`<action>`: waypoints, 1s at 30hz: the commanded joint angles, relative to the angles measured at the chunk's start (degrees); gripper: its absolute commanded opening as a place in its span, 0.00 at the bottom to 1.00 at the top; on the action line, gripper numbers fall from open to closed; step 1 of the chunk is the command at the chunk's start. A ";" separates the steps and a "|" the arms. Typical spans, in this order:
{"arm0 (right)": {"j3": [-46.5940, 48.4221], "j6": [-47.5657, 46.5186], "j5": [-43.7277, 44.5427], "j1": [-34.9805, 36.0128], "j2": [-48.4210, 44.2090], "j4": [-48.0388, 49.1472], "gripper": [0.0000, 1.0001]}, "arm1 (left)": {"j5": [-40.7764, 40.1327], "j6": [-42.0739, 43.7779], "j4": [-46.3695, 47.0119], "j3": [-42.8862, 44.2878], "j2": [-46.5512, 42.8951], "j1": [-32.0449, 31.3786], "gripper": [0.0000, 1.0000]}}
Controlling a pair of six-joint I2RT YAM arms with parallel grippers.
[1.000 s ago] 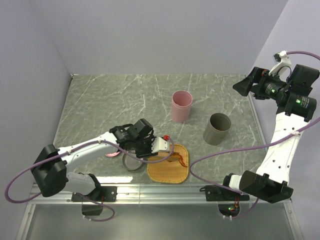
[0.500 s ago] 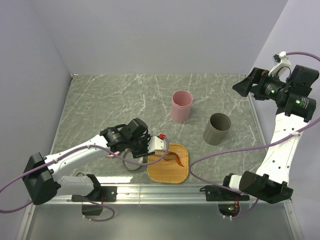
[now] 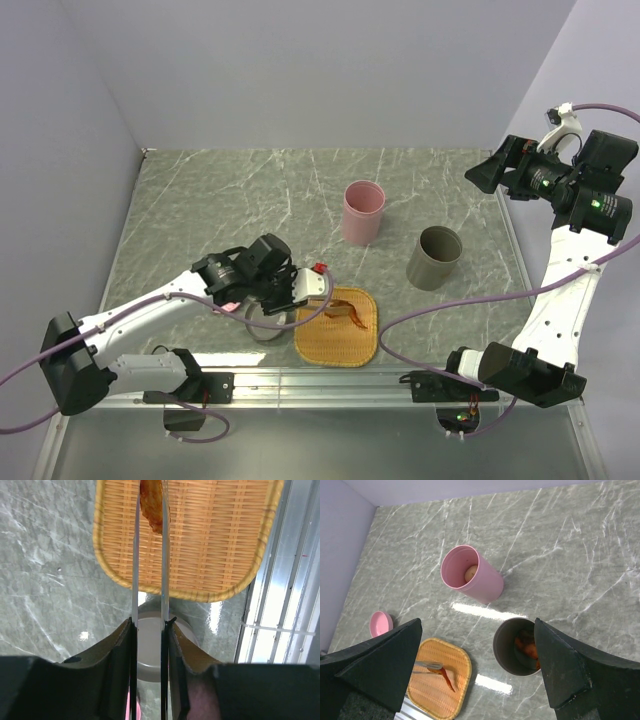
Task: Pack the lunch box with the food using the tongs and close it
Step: Pick up the food using the clamp, then place the food into the lunch box
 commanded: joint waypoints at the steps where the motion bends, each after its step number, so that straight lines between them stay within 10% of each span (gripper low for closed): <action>1: -0.15 0.16 -0.65 -0.23 -1.50 1.87 1.00 | 1.28 -1.09 -0.18 3.94 -1.98 0.71 0.00; 30: 4.94 7.19 0.85 -4.09 -2.55 6.17 1.00 | 12.18 -20.42 15.81 39.87 25.52 2.29 0.00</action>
